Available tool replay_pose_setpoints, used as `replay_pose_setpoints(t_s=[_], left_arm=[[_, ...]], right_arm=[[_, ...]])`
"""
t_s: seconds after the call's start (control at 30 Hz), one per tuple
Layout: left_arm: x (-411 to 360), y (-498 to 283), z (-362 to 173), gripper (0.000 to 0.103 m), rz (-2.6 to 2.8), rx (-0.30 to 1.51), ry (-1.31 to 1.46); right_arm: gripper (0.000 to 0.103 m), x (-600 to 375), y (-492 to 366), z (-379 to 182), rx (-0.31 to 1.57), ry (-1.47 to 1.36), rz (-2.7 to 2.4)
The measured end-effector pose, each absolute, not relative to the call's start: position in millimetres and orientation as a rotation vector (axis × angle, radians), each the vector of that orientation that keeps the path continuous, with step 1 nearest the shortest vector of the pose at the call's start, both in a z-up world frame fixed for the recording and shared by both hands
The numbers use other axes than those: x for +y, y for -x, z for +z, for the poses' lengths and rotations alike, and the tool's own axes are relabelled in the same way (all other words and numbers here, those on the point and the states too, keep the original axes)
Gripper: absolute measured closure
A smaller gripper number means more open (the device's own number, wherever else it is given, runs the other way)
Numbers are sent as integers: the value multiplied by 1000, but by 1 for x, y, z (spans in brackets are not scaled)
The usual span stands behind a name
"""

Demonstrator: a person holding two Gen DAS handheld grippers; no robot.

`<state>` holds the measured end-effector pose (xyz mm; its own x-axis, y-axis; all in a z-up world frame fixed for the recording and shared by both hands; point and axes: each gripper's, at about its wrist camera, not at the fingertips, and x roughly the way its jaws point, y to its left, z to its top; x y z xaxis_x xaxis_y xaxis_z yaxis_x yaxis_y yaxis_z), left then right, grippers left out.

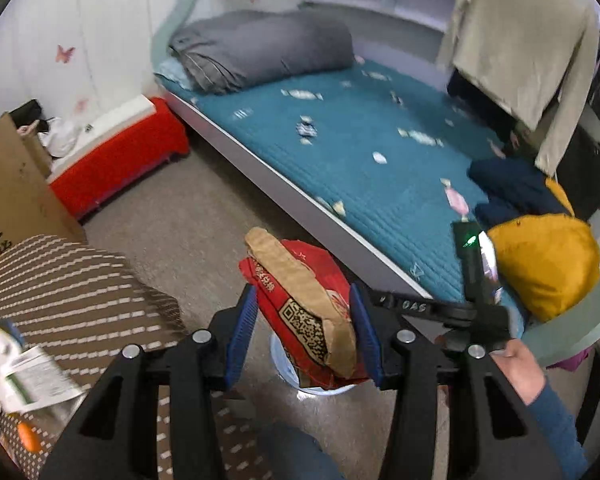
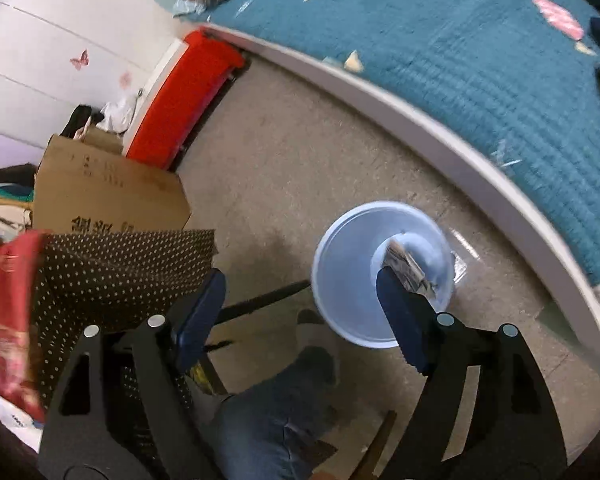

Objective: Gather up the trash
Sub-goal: 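Open the right gripper over the bin while the left gripper releases the red bag, then move both grippers back over the table toward the remaining trash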

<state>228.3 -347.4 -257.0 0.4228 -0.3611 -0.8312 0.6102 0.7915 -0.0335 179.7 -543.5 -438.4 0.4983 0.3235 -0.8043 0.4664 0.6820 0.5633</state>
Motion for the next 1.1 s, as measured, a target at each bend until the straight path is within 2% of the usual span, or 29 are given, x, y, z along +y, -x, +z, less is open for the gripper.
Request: replay_pose_setpoints(t_s=[0.1, 0.17, 0.23, 0.3, 0.37, 0.57, 1.1], left_arm=[[-366, -233, -273, 56, -638, 1003, -334], [-378, -236, -284, 55, -651, 1038, -361], [-391, -239, -295, 51, -663, 1073, -389], [-396, -243, -303, 20, -668, 1103, -392], [-395, -245, -304, 13, -661, 1090, -374], [-377, -244, -284, 11, -621, 1046, -304], [-292, -191, -182, 11, -551, 788, -194]], right_arm=[[20, -555, -163, -416, 1016, -856, -141], [10, -559, -157, -403, 974, -850, -151], [8, -562, -147, -386, 925, -841, -157], [6, -564, -141, -370, 887, -830, -159], [6, -564, -134, -357, 854, -815, -163], [6, -553, -119, -322, 779, -755, -190], [6, -470, -104, -214, 651, -478, -188]])
